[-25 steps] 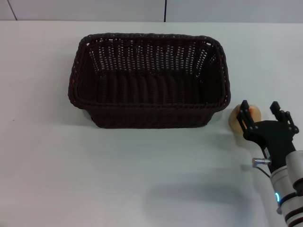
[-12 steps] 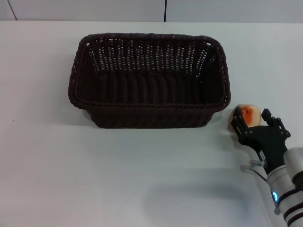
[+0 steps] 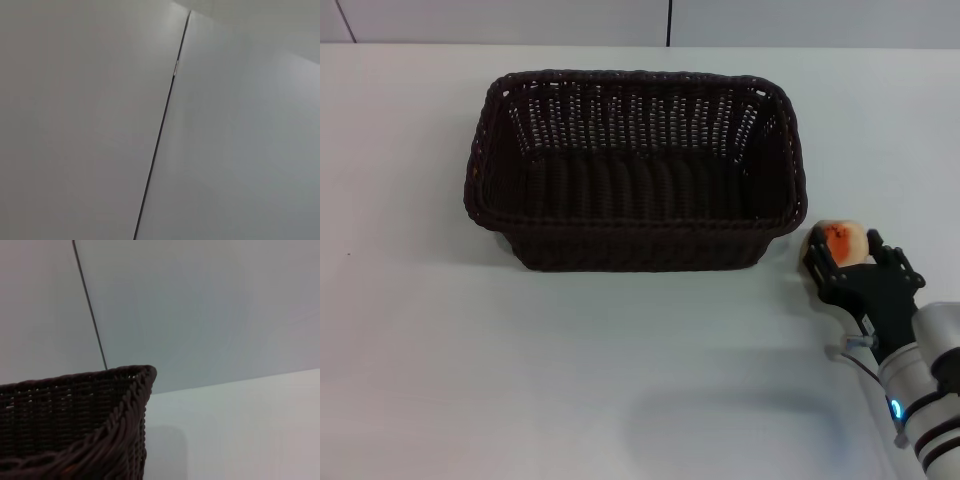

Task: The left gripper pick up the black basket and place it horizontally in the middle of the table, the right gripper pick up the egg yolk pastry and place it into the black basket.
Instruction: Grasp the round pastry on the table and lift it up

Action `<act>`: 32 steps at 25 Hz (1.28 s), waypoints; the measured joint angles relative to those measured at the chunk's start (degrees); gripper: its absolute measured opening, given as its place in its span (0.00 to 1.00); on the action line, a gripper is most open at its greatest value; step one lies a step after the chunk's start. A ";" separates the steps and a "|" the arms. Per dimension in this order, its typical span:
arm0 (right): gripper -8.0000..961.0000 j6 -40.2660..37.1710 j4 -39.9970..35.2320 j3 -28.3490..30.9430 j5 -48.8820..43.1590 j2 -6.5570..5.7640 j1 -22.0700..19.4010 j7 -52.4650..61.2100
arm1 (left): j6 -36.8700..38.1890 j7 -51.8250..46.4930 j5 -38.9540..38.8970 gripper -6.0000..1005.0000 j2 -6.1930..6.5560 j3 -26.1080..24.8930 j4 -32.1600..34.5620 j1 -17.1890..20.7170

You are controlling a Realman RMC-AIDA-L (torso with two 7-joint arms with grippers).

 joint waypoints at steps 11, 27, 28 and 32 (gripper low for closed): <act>0.49 2.29 0.10 0.26 0.09 -0.20 1.21 0.03 | -0.69 -0.08 -0.48 0.34 -0.05 0.00 -0.50 0.01; 0.25 -11.31 0.52 0.99 3.92 -0.15 0.80 -7.81 | -0.95 -0.16 -1.16 0.27 -0.09 0.00 -0.61 0.34; 0.25 -12.67 0.89 1.02 4.01 -0.21 0.82 -8.45 | -0.96 -0.16 -1.16 0.27 -0.09 0.00 -0.61 0.34; 0.23 -18.20 3.97 1.19 3.73 -0.68 1.12 -12.61 | -0.98 -0.24 -1.16 0.27 -0.09 0.01 -0.61 0.35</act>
